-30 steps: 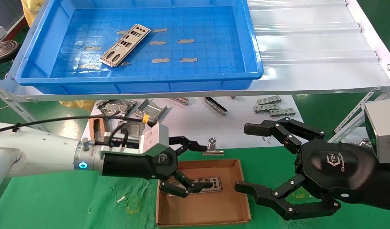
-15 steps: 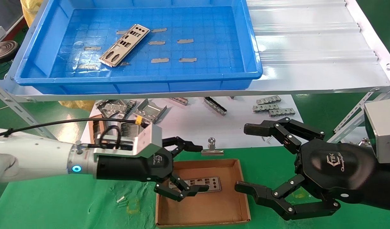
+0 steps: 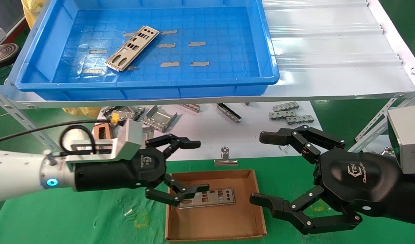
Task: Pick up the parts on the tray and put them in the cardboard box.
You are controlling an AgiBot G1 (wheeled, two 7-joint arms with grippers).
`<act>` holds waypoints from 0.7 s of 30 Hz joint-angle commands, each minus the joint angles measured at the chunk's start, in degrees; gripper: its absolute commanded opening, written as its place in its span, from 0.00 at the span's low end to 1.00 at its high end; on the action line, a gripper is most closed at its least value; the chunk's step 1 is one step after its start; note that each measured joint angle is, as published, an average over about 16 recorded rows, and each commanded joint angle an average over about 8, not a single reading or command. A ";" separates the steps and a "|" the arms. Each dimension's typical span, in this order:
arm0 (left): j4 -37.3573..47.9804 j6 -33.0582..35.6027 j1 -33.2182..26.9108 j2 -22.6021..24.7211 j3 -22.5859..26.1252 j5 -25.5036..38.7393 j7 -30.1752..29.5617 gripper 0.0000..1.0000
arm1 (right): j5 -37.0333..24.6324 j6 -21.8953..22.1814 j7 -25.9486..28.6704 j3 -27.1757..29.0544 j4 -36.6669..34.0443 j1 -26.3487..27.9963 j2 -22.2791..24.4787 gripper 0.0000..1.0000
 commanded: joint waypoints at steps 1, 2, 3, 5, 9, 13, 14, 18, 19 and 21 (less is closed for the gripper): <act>-2.30 -0.17 1.00 -1.25 -1.00 -0.59 -1.25 1.00 | 0.00 0.00 0.00 0.00 0.00 0.00 0.00 1.00; -3.48 -0.25 1.52 -1.88 -1.52 -0.89 -1.88 1.00 | 0.00 0.00 0.00 0.00 0.00 0.00 0.00 1.00; -4.60 -0.33 2.01 -2.49 -2.01 -1.18 -2.49 1.00 | 0.00 0.00 0.00 0.00 0.00 0.00 0.00 1.00; -6.95 -0.50 3.03 -3.76 -3.03 -1.78 -3.76 1.00 | 0.00 0.00 0.00 0.00 0.00 0.00 0.00 1.00; -11.60 -0.83 5.06 -6.27 -5.06 -2.97 -6.28 1.00 | 0.00 0.00 0.00 0.00 0.00 0.00 0.00 1.00; -16.26 -1.17 7.09 -8.79 -7.09 -4.16 -8.80 1.00 | 0.00 0.00 0.00 0.00 0.00 0.00 0.00 1.00; -17.43 -1.25 7.60 -9.42 -7.60 -4.46 -9.44 1.00 | 0.00 0.00 0.00 0.00 0.00 0.00 0.00 1.00; -22.03 -1.58 9.61 -11.91 -9.61 -5.63 -11.93 1.00 | 0.00 0.00 0.00 0.00 0.00 0.00 0.00 1.00; -23.21 -1.67 10.12 -12.55 -10.12 -5.94 -12.57 1.00 | 0.00 0.00 0.00 0.00 0.00 0.00 0.00 1.00; -25.51 -1.83 11.13 -13.79 -11.13 -6.53 -13.81 1.00 | 0.00 0.00 0.00 0.00 0.00 0.00 0.00 1.00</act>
